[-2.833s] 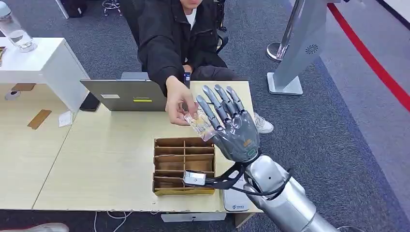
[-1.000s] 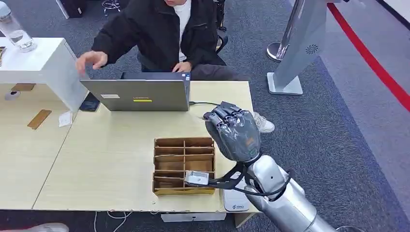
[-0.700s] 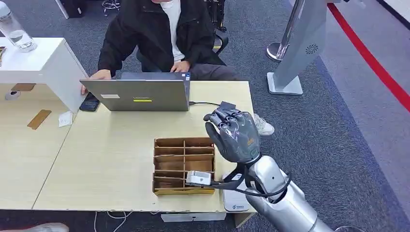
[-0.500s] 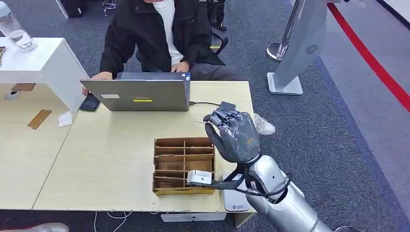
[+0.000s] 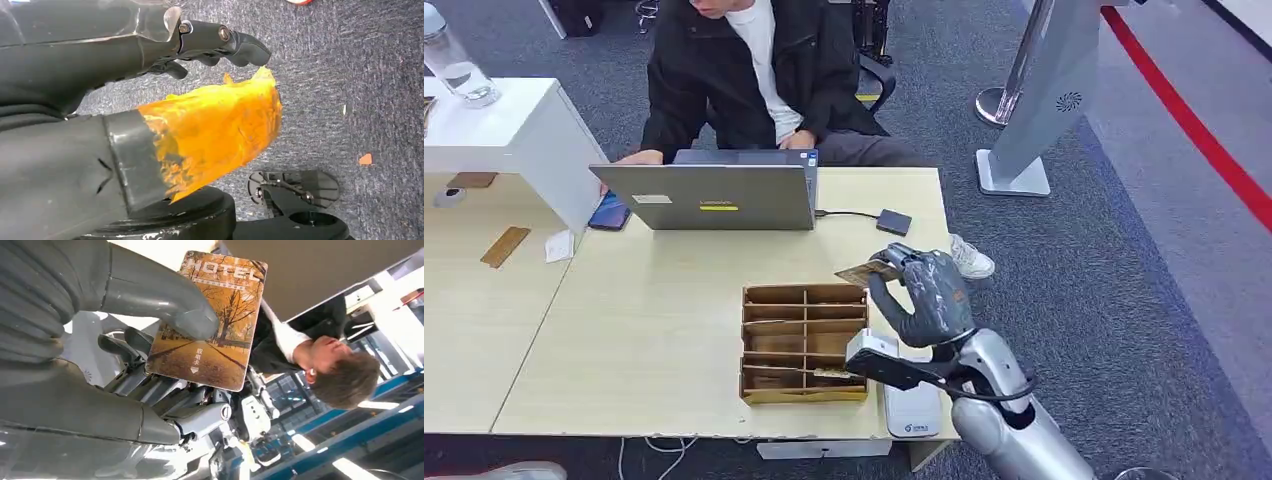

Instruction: Pass the card to the sensor for recognition and then transmit it.

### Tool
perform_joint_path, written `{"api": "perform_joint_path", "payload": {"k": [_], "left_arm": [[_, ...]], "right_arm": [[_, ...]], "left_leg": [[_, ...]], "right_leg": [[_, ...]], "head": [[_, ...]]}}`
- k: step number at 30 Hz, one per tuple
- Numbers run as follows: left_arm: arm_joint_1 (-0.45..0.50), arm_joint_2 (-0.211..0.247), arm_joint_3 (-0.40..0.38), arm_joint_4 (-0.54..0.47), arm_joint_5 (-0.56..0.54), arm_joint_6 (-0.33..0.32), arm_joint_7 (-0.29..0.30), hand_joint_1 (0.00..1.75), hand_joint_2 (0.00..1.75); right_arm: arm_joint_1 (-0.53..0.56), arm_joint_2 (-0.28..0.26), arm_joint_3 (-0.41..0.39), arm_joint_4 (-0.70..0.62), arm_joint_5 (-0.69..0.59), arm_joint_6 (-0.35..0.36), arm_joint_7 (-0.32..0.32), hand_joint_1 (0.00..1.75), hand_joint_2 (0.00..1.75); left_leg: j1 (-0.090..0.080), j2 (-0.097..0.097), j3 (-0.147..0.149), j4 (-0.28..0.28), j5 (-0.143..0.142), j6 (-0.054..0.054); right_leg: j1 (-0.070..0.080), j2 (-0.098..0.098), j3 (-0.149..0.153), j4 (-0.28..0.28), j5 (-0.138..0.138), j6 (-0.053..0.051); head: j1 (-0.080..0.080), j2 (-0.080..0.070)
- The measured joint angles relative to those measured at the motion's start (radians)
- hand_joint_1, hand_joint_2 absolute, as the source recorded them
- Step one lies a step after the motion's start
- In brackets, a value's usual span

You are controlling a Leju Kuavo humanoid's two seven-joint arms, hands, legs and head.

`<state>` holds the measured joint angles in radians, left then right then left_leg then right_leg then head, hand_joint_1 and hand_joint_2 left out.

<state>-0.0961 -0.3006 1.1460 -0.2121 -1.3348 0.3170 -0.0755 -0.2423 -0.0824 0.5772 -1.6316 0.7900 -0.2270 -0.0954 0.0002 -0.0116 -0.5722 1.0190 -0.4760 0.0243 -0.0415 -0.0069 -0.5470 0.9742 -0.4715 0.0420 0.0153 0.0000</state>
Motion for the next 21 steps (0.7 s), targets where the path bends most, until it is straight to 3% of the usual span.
{"api": "perform_joint_path", "payload": {"k": [10,21], "left_arm": [[0.001,0.000,0.000,0.000,0.016,0.003,-0.010,0.00,0.00],[0.001,0.000,0.000,0.000,0.034,0.013,-0.021,0.00,0.00]], "right_arm": [[0.081,0.005,-0.089,-0.006,-0.237,0.119,-0.018,1.75,1.75],[0.168,0.014,-0.186,0.006,-0.422,0.199,-0.014,1.75,1.75]], "left_leg": [[0.000,0.000,0.000,0.000,0.000,0.000],[0.000,0.000,0.000,0.000,0.000,0.001]], "right_leg": [[0.000,0.000,0.000,0.000,0.000,0.000],[0.000,0.000,0.000,0.000,0.000,0.000]], "head": [[0.000,0.000],[0.000,0.000]]}}
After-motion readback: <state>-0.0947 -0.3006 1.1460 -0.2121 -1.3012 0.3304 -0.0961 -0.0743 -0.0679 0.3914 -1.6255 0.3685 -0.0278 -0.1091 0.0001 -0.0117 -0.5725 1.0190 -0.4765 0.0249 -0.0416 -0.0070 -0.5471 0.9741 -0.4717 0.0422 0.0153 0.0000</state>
